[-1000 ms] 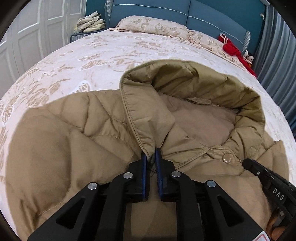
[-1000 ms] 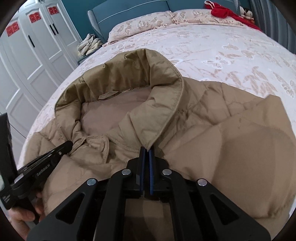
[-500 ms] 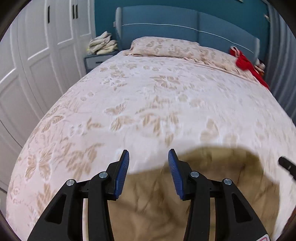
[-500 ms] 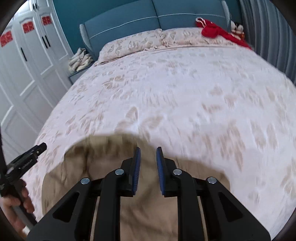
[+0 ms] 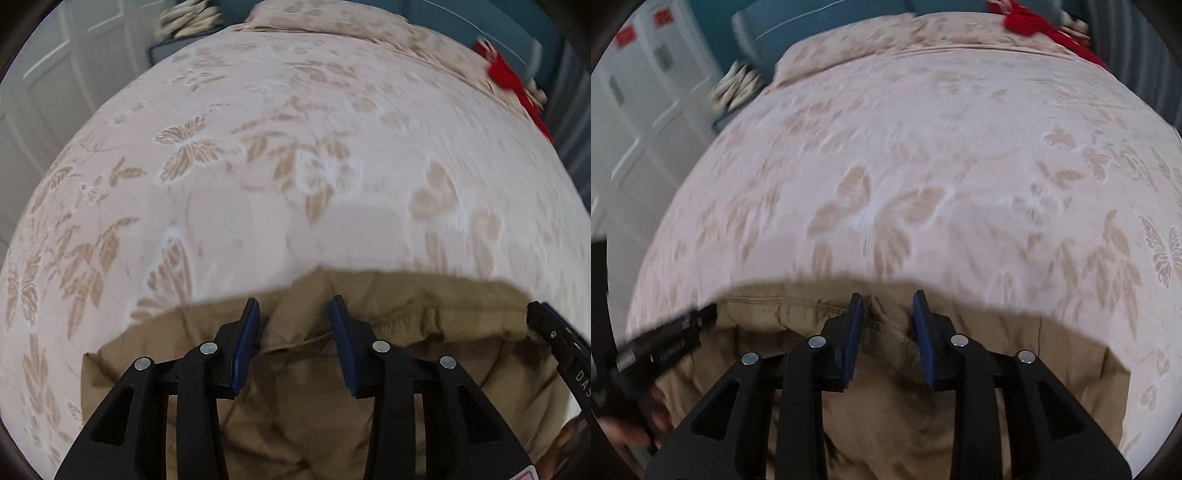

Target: Fold large clothes

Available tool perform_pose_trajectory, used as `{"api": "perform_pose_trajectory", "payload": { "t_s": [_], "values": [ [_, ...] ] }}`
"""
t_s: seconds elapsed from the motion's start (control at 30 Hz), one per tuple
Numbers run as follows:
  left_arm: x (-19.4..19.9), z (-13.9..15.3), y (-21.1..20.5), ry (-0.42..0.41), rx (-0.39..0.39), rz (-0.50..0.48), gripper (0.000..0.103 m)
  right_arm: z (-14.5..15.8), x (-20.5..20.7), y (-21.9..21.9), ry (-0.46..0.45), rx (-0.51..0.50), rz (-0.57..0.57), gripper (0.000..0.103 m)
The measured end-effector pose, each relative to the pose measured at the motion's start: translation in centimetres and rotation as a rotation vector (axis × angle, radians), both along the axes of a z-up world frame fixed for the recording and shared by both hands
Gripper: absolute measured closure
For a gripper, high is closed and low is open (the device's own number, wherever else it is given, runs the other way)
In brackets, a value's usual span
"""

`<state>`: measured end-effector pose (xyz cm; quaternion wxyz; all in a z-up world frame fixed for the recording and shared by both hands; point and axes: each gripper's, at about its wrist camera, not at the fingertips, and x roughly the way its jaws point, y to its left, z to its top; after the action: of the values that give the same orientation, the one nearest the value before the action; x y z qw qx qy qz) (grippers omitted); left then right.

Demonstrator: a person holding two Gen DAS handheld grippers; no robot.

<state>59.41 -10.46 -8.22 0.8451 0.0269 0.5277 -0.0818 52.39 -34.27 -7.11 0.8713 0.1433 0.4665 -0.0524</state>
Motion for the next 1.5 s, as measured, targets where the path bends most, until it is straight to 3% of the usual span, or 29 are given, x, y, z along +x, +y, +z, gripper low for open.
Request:
{"api": "perform_pose_trajectory", "payload": {
  "t_s": [0.23,0.7,1.5],
  "values": [
    [-3.6,-1.6,0.8,-0.058,0.048,-0.068,0.066,-1.9,-3.7,1.0,0.007,-0.092,0.091,0.078],
    [-4.8,-3.6,0.4,-0.207,0.058,-0.045,0.062,-4.5,-4.7,1.5,-0.082,-0.104,0.061,0.078],
    [-5.1,-4.5,-0.4,-0.28,0.103,-0.031,0.062,-5.2,-4.8,1.8,-0.143,-0.124,0.056,0.078]
  ]
}}
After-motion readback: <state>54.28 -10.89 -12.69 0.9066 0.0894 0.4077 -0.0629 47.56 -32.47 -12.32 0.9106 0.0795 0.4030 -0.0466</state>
